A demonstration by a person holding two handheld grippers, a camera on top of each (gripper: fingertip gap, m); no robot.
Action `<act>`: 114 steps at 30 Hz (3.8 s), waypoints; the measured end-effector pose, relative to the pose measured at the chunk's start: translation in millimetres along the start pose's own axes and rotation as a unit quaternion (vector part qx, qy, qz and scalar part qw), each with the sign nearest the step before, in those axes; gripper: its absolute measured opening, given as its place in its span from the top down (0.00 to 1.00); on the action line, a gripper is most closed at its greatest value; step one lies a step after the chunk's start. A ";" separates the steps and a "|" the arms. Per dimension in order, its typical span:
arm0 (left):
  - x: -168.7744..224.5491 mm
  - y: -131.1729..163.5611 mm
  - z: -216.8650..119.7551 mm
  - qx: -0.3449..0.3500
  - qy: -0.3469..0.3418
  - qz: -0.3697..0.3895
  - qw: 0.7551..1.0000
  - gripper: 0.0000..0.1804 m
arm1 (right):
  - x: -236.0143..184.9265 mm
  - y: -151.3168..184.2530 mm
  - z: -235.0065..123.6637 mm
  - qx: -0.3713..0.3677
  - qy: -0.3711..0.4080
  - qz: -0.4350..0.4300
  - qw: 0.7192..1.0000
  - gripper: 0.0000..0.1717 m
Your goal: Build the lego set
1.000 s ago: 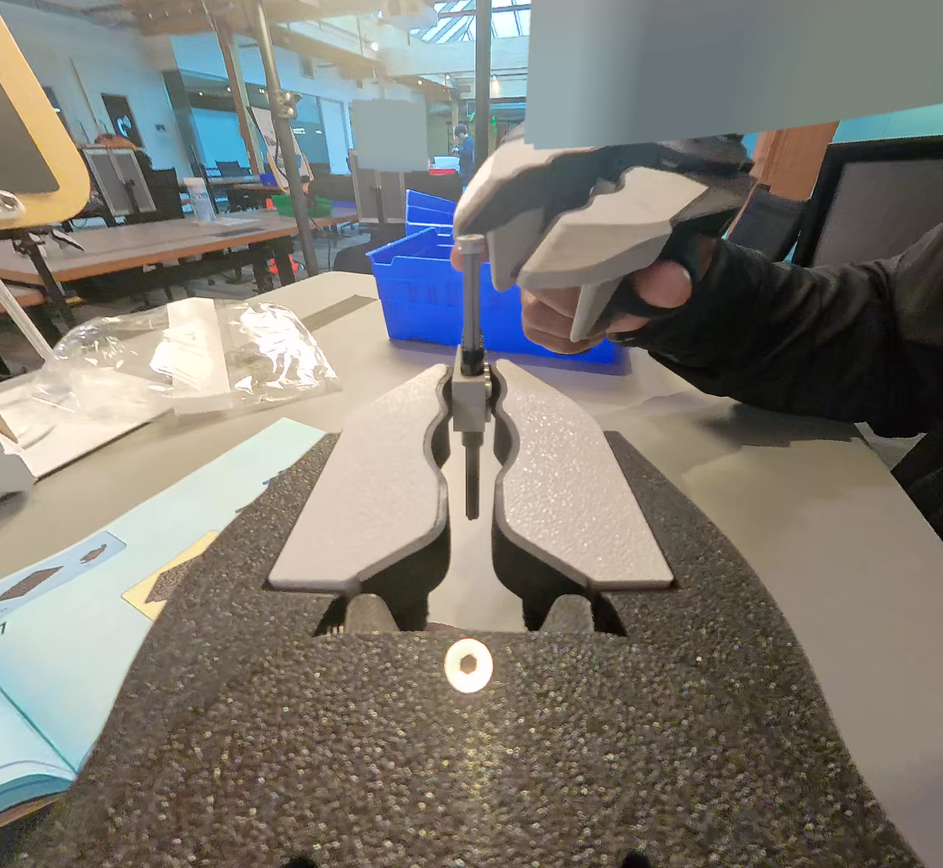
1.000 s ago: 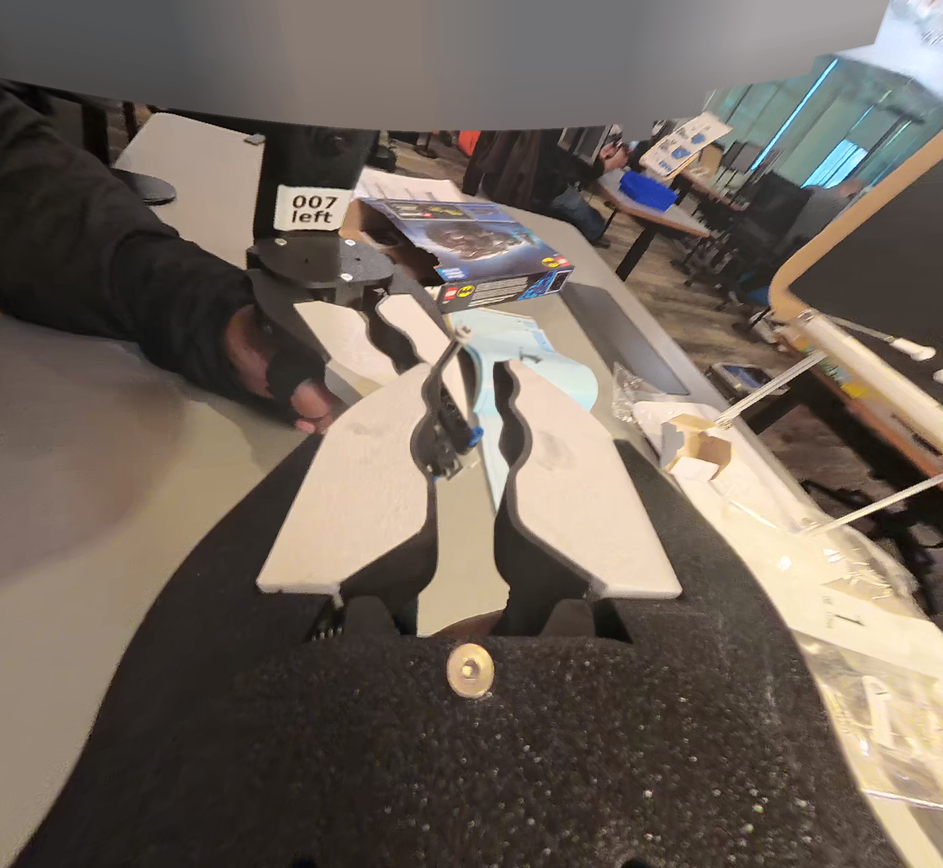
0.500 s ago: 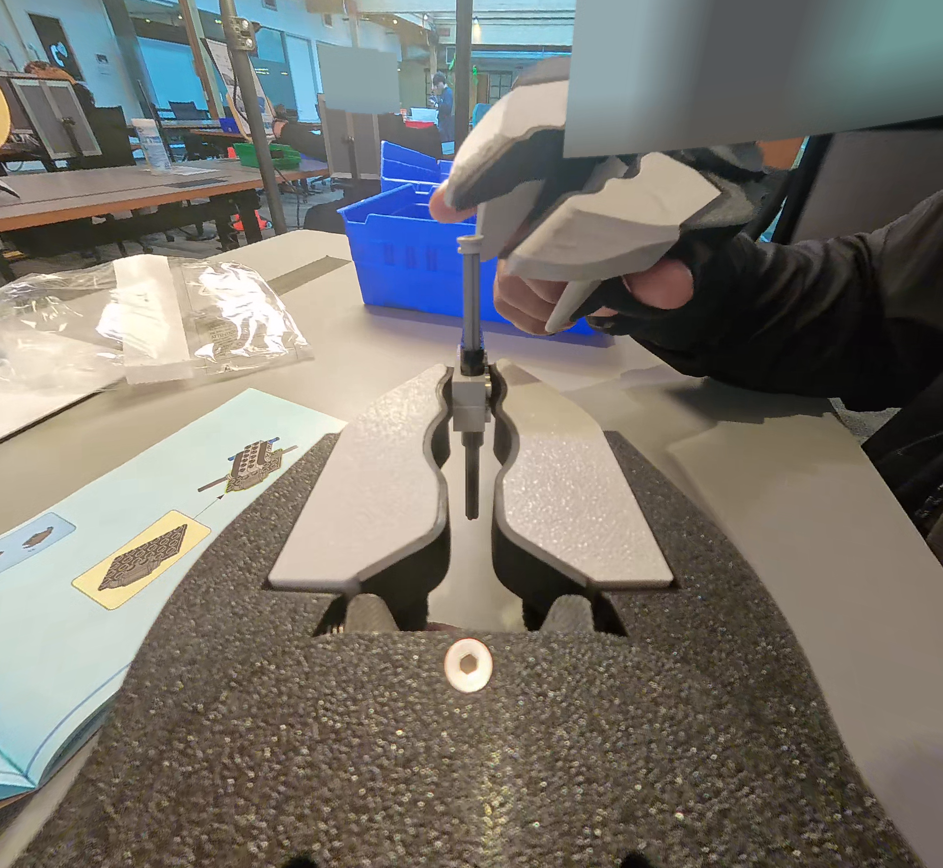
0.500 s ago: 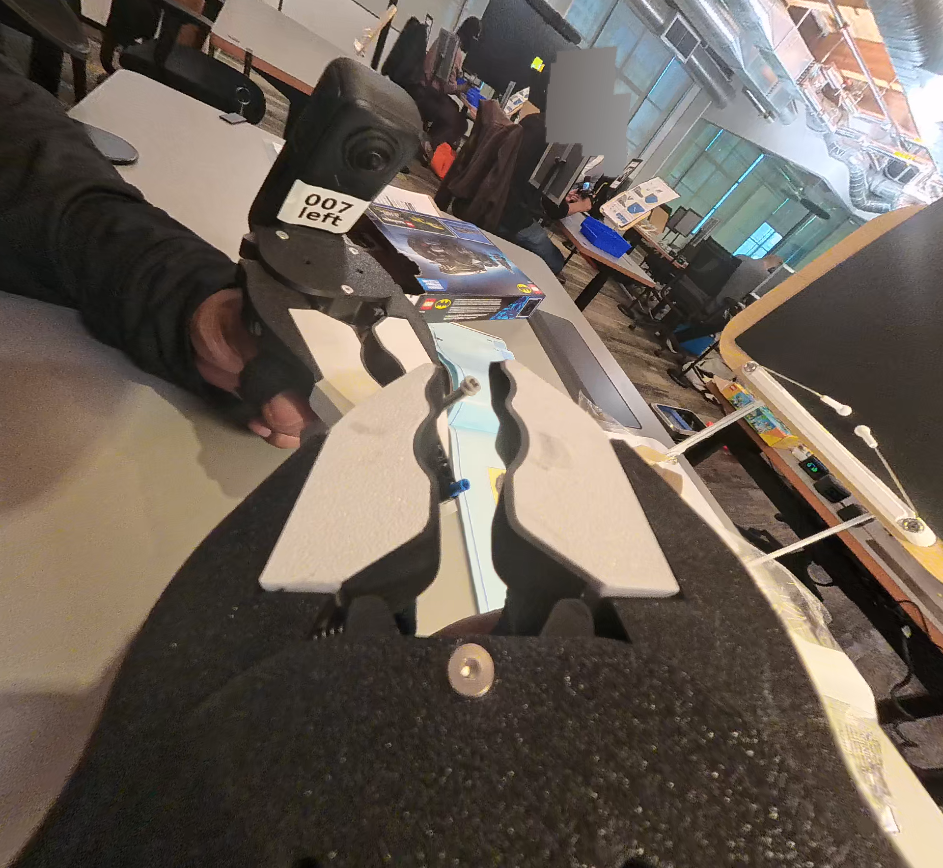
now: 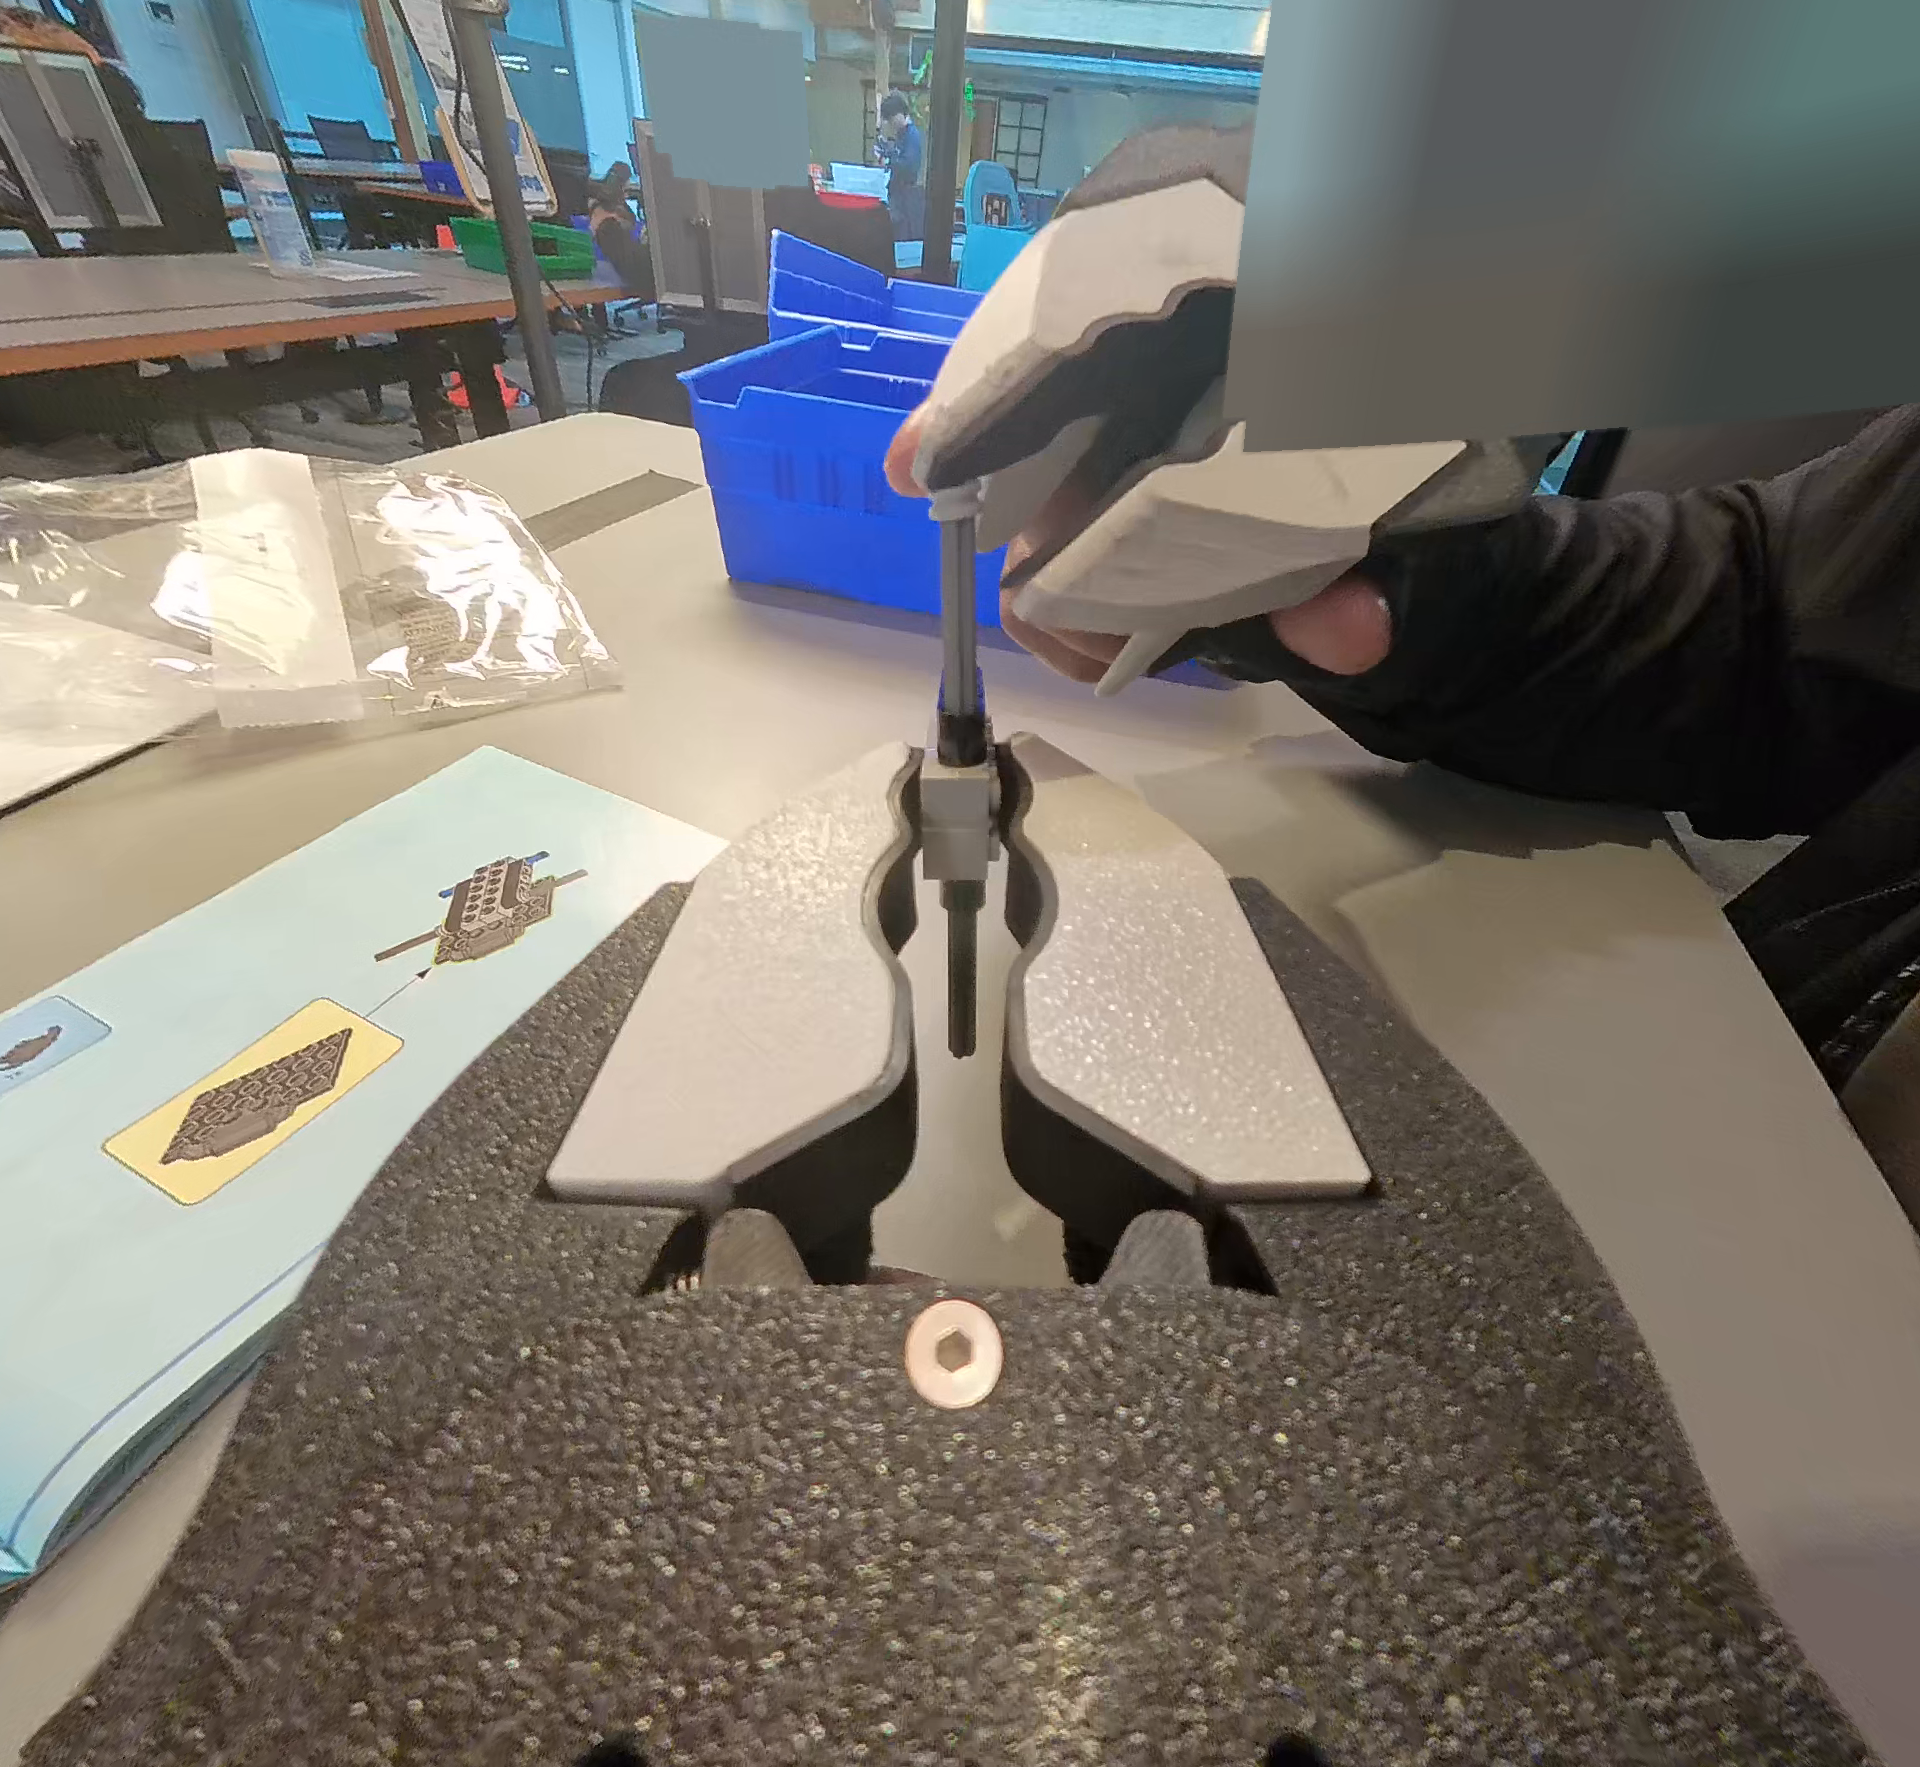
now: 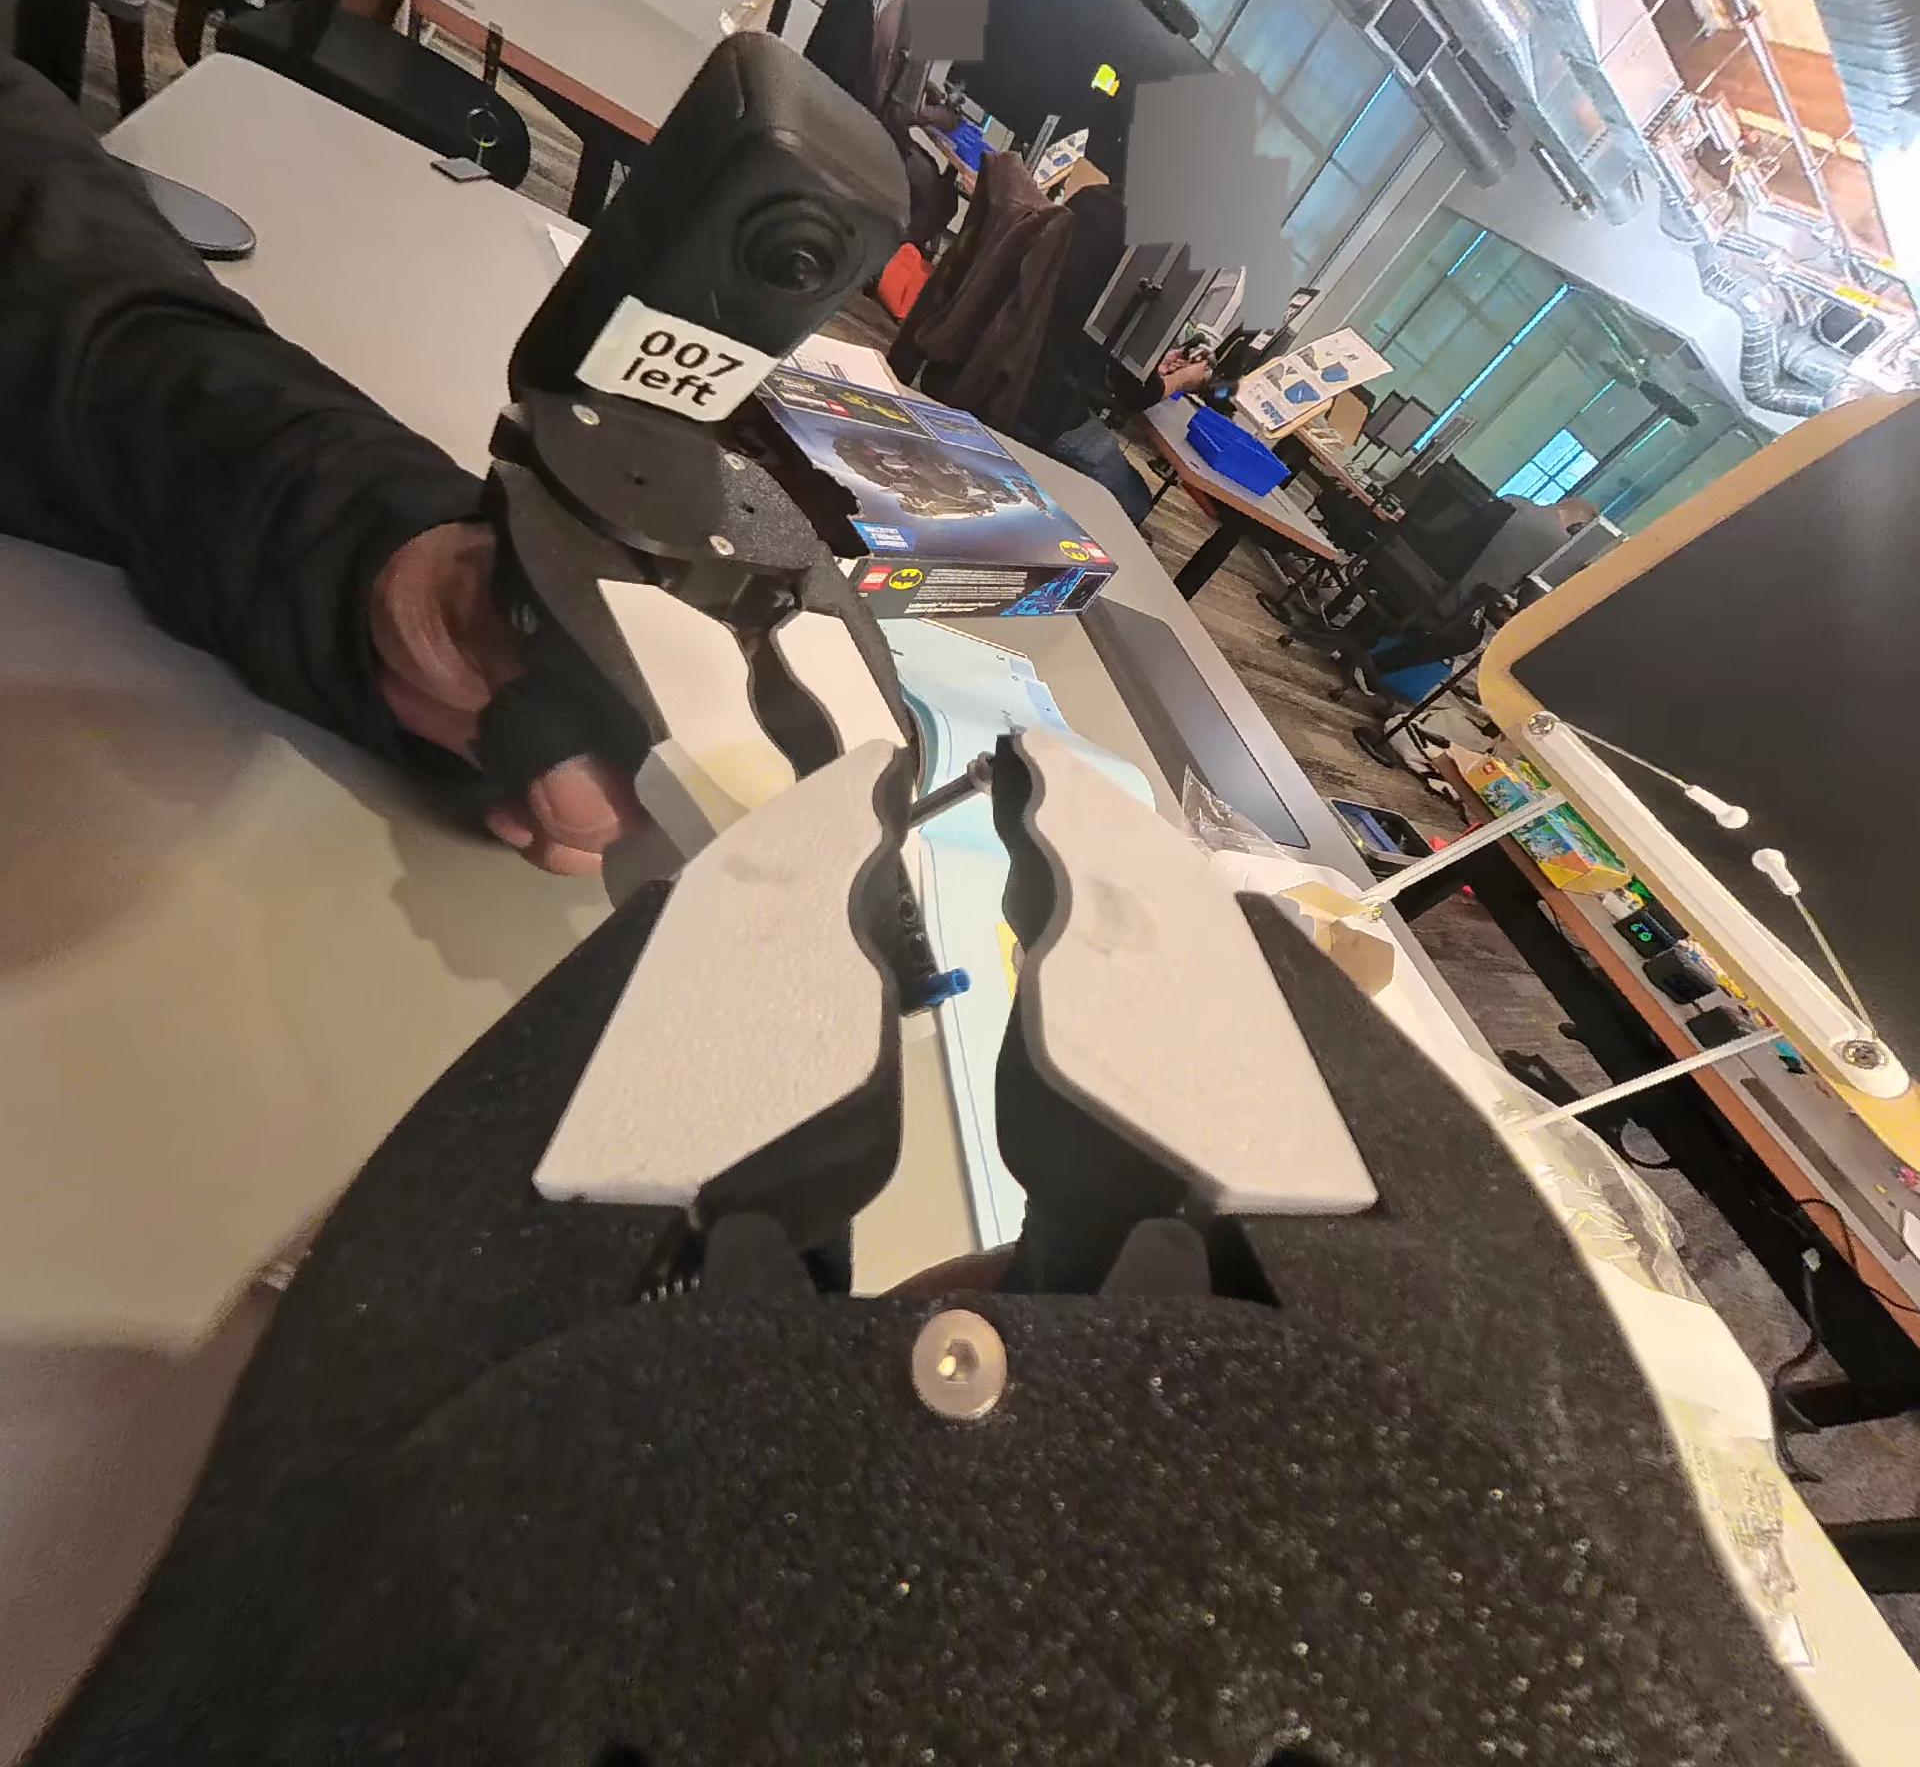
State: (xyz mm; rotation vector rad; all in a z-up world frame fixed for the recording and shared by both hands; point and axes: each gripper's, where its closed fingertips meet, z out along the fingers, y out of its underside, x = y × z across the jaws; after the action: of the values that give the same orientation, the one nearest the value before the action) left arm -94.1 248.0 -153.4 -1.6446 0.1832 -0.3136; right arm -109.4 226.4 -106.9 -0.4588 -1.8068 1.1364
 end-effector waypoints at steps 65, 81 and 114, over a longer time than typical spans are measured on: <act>17.2 20.4 -0.4 -0.081 0.134 -0.237 0.959 0.94 | -14.3 26.3 -5.5 -0.026 -0.069 -0.005 0.997 0.80; 15.4 23.6 0.0 -0.090 0.119 -0.211 0.966 0.94 | -16.1 26.6 -6.5 -0.024 -0.078 0.001 0.997 0.80; 11.4 23.2 5.2 -0.081 0.043 -0.023 0.996 0.93 | -30.2 33.9 -12.6 -0.043 0.075 -0.216 0.972 0.54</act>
State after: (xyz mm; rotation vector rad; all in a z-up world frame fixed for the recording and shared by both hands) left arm -80.1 247.1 -175.7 -1.7993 0.2421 -0.4133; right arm -88.6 228.8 -149.0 -0.1791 -1.7183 0.7054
